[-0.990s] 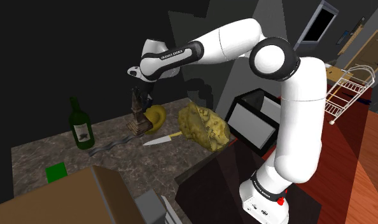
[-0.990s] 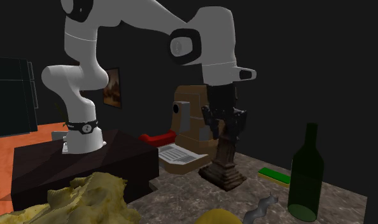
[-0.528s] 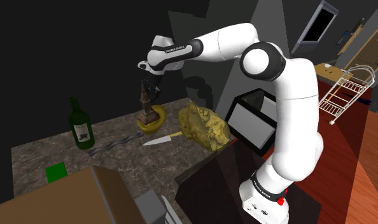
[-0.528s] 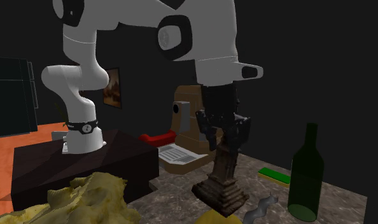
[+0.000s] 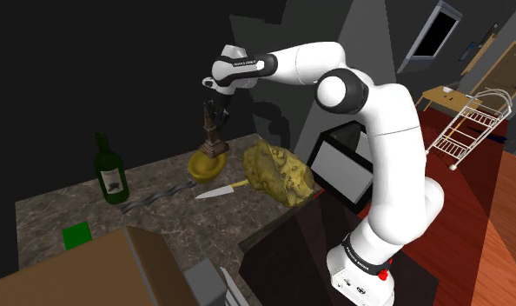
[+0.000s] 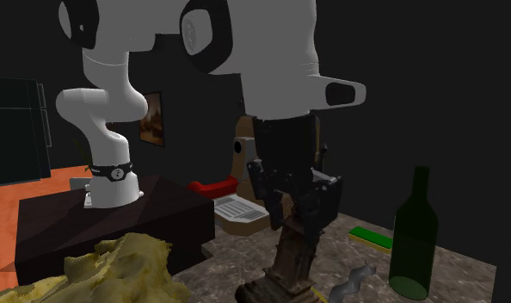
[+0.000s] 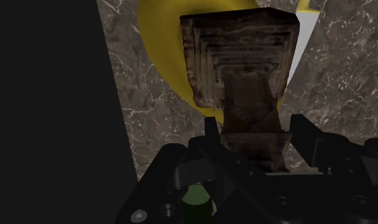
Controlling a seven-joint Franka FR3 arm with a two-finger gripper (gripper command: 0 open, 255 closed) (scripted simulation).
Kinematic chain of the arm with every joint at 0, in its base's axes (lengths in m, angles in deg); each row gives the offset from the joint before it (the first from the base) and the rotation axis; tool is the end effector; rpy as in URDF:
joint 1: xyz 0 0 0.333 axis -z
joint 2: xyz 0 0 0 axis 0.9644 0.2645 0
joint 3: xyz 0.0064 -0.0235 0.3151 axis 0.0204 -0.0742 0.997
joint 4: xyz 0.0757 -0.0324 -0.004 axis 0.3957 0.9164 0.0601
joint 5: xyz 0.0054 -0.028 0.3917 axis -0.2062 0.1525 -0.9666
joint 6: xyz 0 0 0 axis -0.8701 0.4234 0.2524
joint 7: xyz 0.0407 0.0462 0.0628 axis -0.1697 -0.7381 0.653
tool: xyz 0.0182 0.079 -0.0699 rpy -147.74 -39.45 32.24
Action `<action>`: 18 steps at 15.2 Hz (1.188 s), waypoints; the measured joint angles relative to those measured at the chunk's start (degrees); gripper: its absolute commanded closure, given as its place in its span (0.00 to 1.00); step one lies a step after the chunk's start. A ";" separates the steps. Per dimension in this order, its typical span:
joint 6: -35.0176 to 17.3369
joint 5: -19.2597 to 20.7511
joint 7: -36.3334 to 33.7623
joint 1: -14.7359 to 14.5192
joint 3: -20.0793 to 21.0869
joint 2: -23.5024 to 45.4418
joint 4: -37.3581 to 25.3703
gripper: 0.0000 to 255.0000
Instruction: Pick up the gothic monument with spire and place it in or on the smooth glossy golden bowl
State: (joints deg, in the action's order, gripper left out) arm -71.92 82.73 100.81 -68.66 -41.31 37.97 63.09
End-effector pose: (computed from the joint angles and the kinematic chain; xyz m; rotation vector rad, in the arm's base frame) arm 0.7403 0.0260 0.3076 -2.1789 -2.0686 -0.1826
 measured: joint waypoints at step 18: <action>-6.13 0.25 1.42 0.18 -0.45 5.64 0.14 1.00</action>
State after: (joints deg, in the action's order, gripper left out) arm -78.05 82.98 102.24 -68.48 -41.76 43.61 63.23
